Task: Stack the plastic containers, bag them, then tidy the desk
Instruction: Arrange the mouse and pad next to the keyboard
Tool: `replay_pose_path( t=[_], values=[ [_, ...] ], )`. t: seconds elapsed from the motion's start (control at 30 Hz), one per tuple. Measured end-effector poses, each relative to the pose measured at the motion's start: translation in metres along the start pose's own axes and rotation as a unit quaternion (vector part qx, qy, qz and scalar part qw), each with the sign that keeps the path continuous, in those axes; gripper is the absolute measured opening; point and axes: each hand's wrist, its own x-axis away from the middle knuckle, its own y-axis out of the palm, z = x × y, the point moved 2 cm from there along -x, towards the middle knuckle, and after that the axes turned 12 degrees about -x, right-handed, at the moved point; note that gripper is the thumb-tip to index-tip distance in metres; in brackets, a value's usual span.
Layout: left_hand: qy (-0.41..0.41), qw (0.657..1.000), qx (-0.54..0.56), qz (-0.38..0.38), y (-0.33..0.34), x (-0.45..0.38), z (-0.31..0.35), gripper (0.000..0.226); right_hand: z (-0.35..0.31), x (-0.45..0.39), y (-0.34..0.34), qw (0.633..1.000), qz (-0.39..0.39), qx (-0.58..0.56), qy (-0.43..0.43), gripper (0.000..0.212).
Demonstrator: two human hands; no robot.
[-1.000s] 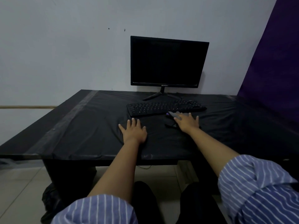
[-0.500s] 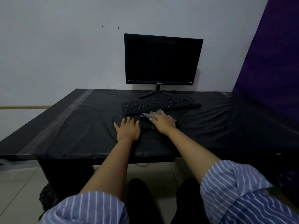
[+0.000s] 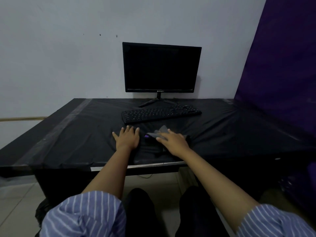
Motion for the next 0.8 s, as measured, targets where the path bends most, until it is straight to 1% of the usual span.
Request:
replay_pose_path(
  t=[0.1, 0.17, 0.33, 0.4, 0.47, 0.53, 0.6, 0.63, 0.67, 0.7, 0.73, 0.77, 0.8],
  values=[
    [0.007, 1.000, -0.005, 0.005, -0.002, 0.002, 0.000, 0.051, -0.001, 0.017, 0.004, 1.000, -0.001, 0.002, -0.027, 0.047],
    [0.007, 1.000, 0.002, 0.005, -0.003, 0.004, 0.000, 0.051, 0.007, 0.022, 0.002, 1.000, 0.001, 0.001, -0.030, 0.047],
    [0.002, 1.000, 0.010, 0.016, -0.004, 0.004, -0.001, 0.054, 0.029, 0.019, -0.012, 0.998, 0.044, 0.014, 0.031, 0.043],
    [0.004, 0.998, 0.031, 0.052, -0.004, 0.004, 0.001, 0.053, 0.031, 0.018, -0.011, 0.997, 0.053, 0.011, 0.047, 0.041],
    [0.018, 0.992, 0.064, 0.105, -0.008, 0.007, 0.005, 0.049, 0.024, 0.020, -0.007, 0.998, 0.053, 0.002, 0.044, 0.040],
    [0.057, 0.984, 0.077, 0.151, -0.011, 0.013, 0.010, 0.045, 0.012, 0.026, -0.001, 0.999, 0.044, 0.003, 0.021, 0.041],
    [0.105, 0.974, 0.092, 0.179, -0.015, 0.017, 0.012, 0.044, 0.004, 0.030, 0.001, 1.000, 0.011, -0.006, -0.002, 0.043],
    [0.131, 0.970, 0.101, 0.180, -0.016, 0.018, 0.012, 0.048, 0.002, 0.031, -0.001, 0.999, -0.012, -0.036, -0.006, 0.042],
    [0.155, 0.967, 0.113, 0.168, -0.017, 0.019, 0.012, 0.052, 0.003, 0.032, -0.005, 0.994, -0.022, -0.110, 0.002, 0.039],
    [0.173, 0.965, 0.127, 0.149, -0.017, 0.020, 0.012, 0.057, 0.003, 0.031, -0.011, 0.978, -0.008, -0.208, 0.008, 0.034],
    [0.183, 0.964, 0.146, 0.125, -0.017, 0.021, 0.012, 0.061, 0.005, 0.028, -0.019, 0.956, 0.037, -0.291, 0.010, 0.028],
    [0.185, 0.963, 0.162, 0.105, -0.017, 0.020, 0.012, 0.062, 0.009, 0.023, -0.026, 0.944, 0.093, -0.318, 0.012, 0.022],
    [0.184, 0.963, 0.172, 0.091, -0.017, 0.021, 0.013, 0.060, 0.014, 0.016, -0.031, 0.952, 0.137, -0.274, 0.020, 0.020]
  ],
)
